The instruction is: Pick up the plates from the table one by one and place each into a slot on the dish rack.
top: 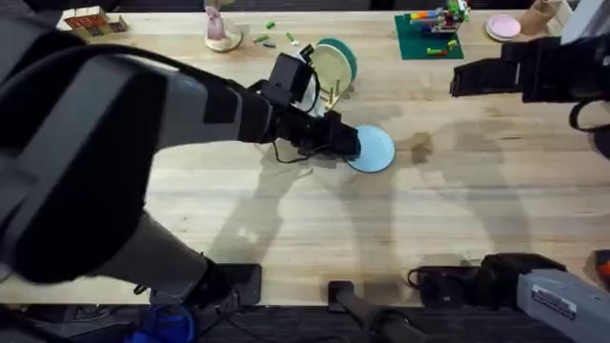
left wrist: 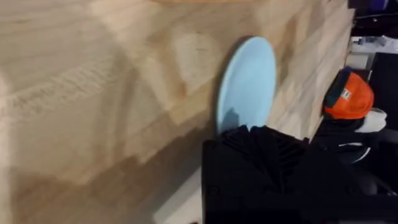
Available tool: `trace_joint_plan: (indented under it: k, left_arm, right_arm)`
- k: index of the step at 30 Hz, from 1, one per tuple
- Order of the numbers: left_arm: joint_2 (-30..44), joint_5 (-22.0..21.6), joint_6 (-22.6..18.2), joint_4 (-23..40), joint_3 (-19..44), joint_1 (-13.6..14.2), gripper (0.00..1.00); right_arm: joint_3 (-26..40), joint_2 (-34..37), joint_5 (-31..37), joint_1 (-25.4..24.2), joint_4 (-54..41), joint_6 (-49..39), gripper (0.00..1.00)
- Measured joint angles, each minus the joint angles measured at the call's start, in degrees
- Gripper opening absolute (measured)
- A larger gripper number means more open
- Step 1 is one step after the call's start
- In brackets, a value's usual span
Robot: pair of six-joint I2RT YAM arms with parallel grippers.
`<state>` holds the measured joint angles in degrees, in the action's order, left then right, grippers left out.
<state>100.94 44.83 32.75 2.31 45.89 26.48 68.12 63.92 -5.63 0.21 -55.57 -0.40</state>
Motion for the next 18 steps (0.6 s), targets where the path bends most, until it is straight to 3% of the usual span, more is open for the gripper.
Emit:
trace_joint_plan:
  k: [11, 18]
  left_arm:
    - [5.95, 7.98, -0.22, -5.35, 0.6, -1.98, 0.042]
    - [6.15, 8.52, -0.24, -5.67, 0.63, -2.03, 0.042]
  right_arm:
    - [0.0, 0.0, 0.0, 0.0, 0.0, 0.0, 0.995]
    - [0.0, 0.0, 0.0, 0.0, 0.0, 0.0, 0.995]
